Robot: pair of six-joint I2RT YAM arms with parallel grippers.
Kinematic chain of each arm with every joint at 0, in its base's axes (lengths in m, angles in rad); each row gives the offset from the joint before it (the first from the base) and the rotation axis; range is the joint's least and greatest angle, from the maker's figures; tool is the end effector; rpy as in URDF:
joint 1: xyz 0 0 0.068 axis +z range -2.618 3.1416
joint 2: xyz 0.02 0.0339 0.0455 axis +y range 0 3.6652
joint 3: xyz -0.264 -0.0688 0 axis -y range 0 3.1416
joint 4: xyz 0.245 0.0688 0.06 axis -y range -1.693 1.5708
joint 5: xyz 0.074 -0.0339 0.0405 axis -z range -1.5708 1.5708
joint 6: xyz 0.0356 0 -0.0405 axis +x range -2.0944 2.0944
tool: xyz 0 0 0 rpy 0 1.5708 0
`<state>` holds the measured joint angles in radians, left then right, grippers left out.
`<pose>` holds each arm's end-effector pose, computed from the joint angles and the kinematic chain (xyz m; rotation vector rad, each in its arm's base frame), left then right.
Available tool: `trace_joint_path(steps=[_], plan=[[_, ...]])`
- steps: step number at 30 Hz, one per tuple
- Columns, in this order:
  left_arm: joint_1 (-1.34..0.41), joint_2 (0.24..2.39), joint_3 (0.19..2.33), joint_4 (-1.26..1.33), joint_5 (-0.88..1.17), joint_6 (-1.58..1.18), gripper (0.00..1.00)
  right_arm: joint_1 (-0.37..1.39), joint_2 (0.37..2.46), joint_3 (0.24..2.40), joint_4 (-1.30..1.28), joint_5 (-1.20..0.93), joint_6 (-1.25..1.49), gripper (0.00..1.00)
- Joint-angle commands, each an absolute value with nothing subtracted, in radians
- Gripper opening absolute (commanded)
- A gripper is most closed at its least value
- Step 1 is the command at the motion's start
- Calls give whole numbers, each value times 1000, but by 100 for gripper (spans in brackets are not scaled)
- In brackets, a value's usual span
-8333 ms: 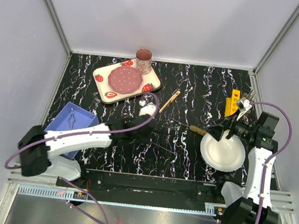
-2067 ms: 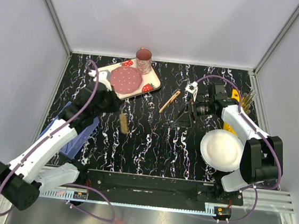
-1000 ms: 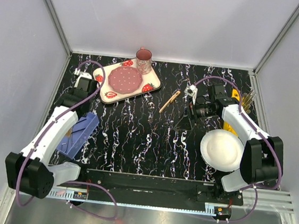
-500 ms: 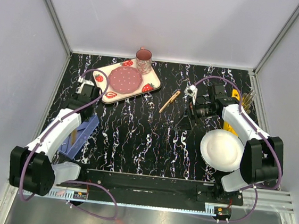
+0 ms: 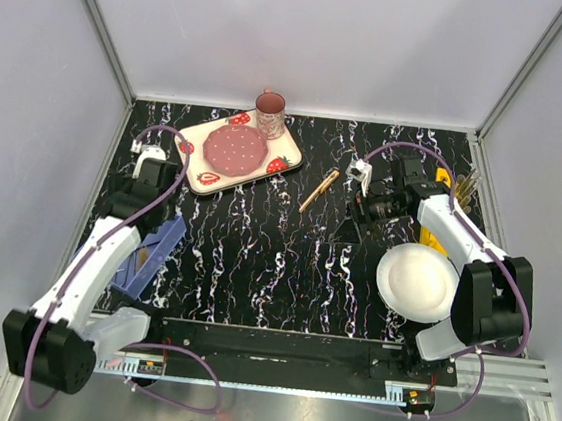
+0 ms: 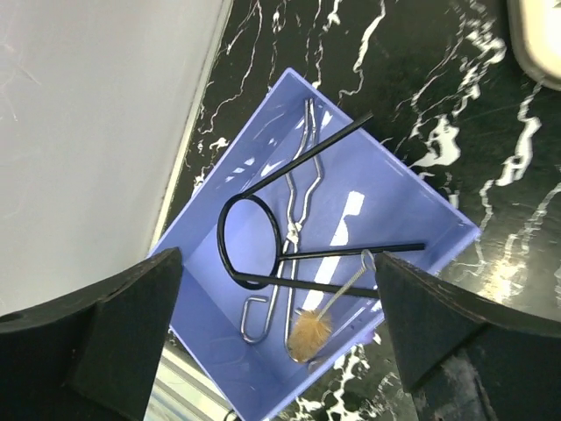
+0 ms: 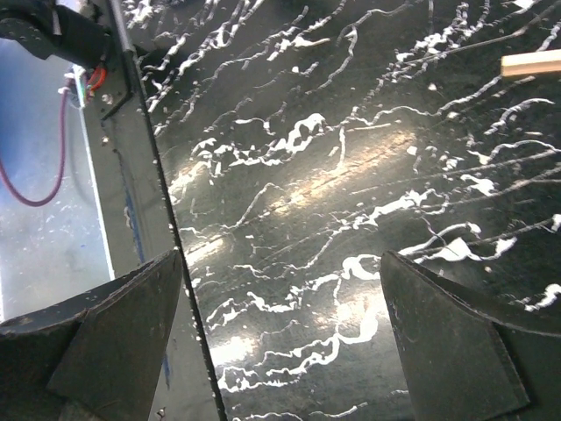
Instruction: Organize the chemistry lab equipment
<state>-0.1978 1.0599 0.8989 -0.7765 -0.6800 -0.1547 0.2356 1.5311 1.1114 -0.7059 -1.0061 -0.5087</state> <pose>0.2030 -0.0179 0.2818 -0.2195 2.3319 0.6766 0.2825 0.0988 0.2483 -1.1127 2.0559 1.1932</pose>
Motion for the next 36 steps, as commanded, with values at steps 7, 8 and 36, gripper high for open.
trace_joint_path(steps=[7, 8, 36], plan=[[-193, 810, 985, -710, -150, -221, 99, 233, 1574, 1252, -703, -807, -491, 100], [-193, 810, 983, -700, -90, -235, 99, 233, 1583, 1287, -701, -789, -456, 100], [-589, 2167, 1785, -500, 270, -410, 75, -61, 1580, 1289, -775, -1118, -377, 100]])
